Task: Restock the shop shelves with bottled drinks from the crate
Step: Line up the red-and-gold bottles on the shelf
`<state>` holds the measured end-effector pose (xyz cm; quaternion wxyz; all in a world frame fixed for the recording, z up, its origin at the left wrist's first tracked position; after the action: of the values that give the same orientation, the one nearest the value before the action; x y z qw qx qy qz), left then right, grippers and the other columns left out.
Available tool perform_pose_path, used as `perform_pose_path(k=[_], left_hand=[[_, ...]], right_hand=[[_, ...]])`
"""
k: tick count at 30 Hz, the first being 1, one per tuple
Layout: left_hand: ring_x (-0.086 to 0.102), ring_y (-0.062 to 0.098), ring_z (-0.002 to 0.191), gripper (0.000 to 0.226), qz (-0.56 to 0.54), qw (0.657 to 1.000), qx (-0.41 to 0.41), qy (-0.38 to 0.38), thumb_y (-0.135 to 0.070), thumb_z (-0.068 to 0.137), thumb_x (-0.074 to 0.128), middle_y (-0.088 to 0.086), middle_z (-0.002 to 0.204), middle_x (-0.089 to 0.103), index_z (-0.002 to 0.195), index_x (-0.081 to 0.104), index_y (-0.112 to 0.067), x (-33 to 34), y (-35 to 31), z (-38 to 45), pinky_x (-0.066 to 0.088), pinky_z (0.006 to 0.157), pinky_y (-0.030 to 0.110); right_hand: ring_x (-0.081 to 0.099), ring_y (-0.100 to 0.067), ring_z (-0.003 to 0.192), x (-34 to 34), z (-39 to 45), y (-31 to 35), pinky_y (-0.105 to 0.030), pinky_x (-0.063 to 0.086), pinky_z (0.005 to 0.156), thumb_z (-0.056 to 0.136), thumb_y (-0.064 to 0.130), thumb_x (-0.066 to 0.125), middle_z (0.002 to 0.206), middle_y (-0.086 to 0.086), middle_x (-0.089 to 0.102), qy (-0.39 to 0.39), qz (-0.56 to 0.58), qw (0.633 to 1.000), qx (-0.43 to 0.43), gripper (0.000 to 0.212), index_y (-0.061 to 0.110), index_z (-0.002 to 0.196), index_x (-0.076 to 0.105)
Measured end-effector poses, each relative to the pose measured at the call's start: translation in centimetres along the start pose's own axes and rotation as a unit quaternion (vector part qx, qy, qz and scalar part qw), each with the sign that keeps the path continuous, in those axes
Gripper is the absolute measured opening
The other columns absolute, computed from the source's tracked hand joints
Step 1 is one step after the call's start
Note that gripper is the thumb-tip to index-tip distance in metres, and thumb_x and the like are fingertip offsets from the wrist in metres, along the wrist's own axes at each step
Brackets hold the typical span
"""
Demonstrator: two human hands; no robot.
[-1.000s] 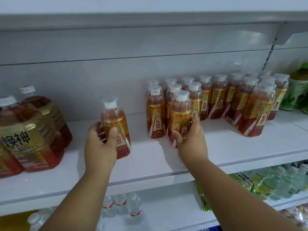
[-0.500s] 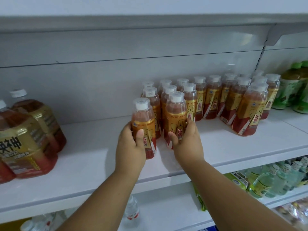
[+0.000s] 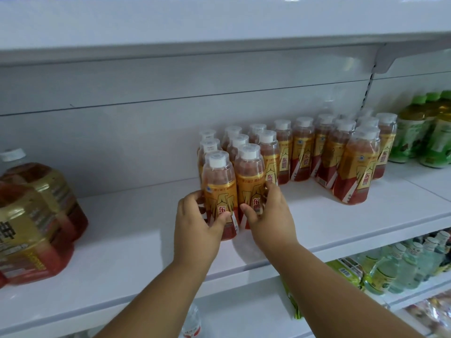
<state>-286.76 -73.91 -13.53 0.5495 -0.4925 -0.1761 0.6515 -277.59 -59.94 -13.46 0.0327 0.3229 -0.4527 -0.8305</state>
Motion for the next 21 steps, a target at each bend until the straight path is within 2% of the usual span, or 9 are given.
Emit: perform_pose_path(k=[2,6,8,13,18,21], left_hand=[[0.057,0.008,0.098,0.065,0.004,1.000,0.006,-0.011,-0.039,0.078,0.084,-0.012,0.119,0.047,0.129,0.047,-0.025,0.2,-0.1,-0.2,0.044,0.075,0.014],[0.058,0.012,0.101,0.068,0.017,0.999,0.007,-0.030,-0.042,0.077,0.083,-0.005,0.125,0.051,0.131,0.047,-0.023,0.5,-0.3,-0.5,0.048,0.078,0.022],[0.058,0.014,0.102,0.069,0.022,0.999,0.007,-0.035,-0.044,0.077,0.083,-0.004,0.126,0.051,0.131,0.047,-0.022,0.7,-0.4,-0.6,0.052,0.079,0.026],[0.061,0.015,0.103,0.068,0.018,0.999,0.001,-0.043,-0.044,0.078,0.082,-0.004,0.129,0.051,0.133,0.048,-0.022,0.8,-0.5,-0.2,0.058,0.082,0.033],[0.062,0.016,0.102,0.068,0.020,0.999,-0.001,-0.046,-0.045,0.078,0.082,-0.004,0.130,0.051,0.133,0.047,-0.023,0.9,-0.4,0.1,0.059,0.081,0.034],[0.062,0.017,0.103,0.068,0.022,0.999,0.000,-0.046,-0.044,0.079,0.081,-0.003,0.130,0.051,0.134,0.047,-0.023,0.9,-0.3,0.0,0.059,0.082,0.035]], right_hand=[[0.054,-0.022,0.125,-0.1,0.1,-0.3,-0.041,0.052,0.100,0.088,0.038,0.074,0.138,-0.001,0.053,0.000,0.004,1.000,0.000,0.073,0.022,0.146,0.033],[0.055,-0.010,0.109,-0.2,0.4,-0.8,-0.027,0.050,0.086,0.085,0.041,0.076,0.134,0.002,0.055,-0.003,0.020,1.000,0.002,0.075,0.026,0.144,0.034],[0.054,-0.008,0.107,-0.2,0.4,-1.1,-0.024,0.048,0.084,0.084,0.042,0.077,0.132,0.004,0.055,-0.009,0.023,1.000,0.001,0.075,0.027,0.144,0.035],[0.058,-0.015,0.120,-0.1,0.3,-1.2,-0.038,0.056,0.095,0.084,0.043,0.076,0.134,0.006,0.055,-0.003,0.030,1.000,-0.001,0.074,0.029,0.144,0.035],[0.057,-0.013,0.117,0.0,0.4,-1.2,-0.037,0.056,0.094,0.083,0.043,0.077,0.130,0.007,0.055,-0.007,0.038,0.999,-0.006,0.074,0.030,0.143,0.036],[0.056,-0.011,0.114,0.1,0.3,-1.3,-0.027,0.053,0.088,0.083,0.044,0.077,0.130,0.006,0.056,-0.010,0.038,0.999,-0.007,0.074,0.030,0.143,0.036]])
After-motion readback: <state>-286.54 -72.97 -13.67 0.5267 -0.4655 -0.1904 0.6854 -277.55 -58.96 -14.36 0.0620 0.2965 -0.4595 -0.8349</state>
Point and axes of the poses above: each hand's wrist, its own z-axis towards the middle knuckle, its own x-axis out of the palm, y = z × x, the point moved 2 cm from there along z, towards the middle knuckle
